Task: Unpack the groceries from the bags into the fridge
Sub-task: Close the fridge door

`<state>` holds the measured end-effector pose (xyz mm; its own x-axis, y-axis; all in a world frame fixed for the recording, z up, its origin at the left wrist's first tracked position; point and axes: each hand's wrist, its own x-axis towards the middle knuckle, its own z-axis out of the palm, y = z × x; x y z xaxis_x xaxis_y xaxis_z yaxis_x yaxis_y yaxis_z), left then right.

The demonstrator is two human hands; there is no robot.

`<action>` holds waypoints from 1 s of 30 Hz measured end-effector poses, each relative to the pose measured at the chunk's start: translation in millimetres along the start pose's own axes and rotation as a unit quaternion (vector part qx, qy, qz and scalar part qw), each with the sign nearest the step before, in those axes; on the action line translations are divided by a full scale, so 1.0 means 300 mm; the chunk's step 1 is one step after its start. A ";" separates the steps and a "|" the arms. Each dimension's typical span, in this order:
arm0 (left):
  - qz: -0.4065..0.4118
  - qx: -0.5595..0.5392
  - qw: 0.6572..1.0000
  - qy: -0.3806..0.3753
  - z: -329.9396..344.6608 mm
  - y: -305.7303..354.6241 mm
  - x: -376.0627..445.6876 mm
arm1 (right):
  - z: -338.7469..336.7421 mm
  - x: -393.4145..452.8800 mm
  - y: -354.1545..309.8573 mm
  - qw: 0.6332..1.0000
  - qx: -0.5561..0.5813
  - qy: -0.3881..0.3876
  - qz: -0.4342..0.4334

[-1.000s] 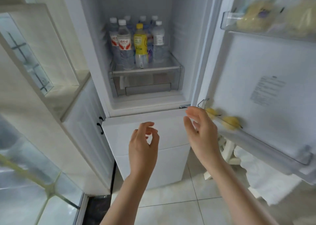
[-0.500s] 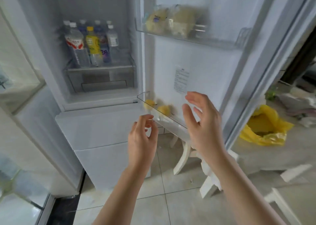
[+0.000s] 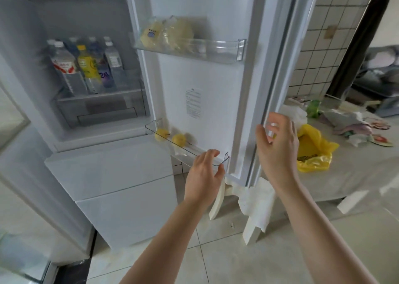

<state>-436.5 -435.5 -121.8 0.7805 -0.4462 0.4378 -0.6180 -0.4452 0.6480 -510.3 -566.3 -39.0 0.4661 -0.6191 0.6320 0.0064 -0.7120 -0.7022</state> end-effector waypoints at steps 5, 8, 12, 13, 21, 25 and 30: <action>-0.020 0.035 0.997 -0.063 0.046 -0.008 0.024 | 0.010 0.075 0.051 0.997 -0.045 -0.016 0.056; -0.022 0.051 0.995 -0.078 0.067 -0.018 0.024 | 0.028 0.107 0.069 0.994 -0.044 -0.041 0.090; -0.009 0.084 0.994 -0.066 0.086 -0.042 0.031 | 0.061 0.134 0.101 0.992 -0.021 -0.070 0.106; -0.006 0.091 0.994 -0.062 0.090 -0.049 0.032 | 0.069 0.138 0.107 0.992 -0.014 -0.070 0.105; -0.018 0.100 0.993 -0.056 0.075 -0.094 -0.001 | 0.078 0.105 0.119 0.996 -0.003 -0.044 0.072; -0.033 0.098 0.995 0.000 0.027 -0.126 -0.050 | 0.081 0.029 0.100 0.997 0.034 -0.039 0.051; -0.103 0.104 0.988 0.042 -0.067 -0.151 -0.113 | 0.088 -0.069 0.034 0.993 0.104 -0.054 -0.022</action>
<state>-433.0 -384.6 -153.3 0.8917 -0.2674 0.3652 -0.4440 -0.6737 0.5908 -496.5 -552.0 -68.0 0.5533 -0.5418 0.6326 0.2067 -0.6464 -0.7344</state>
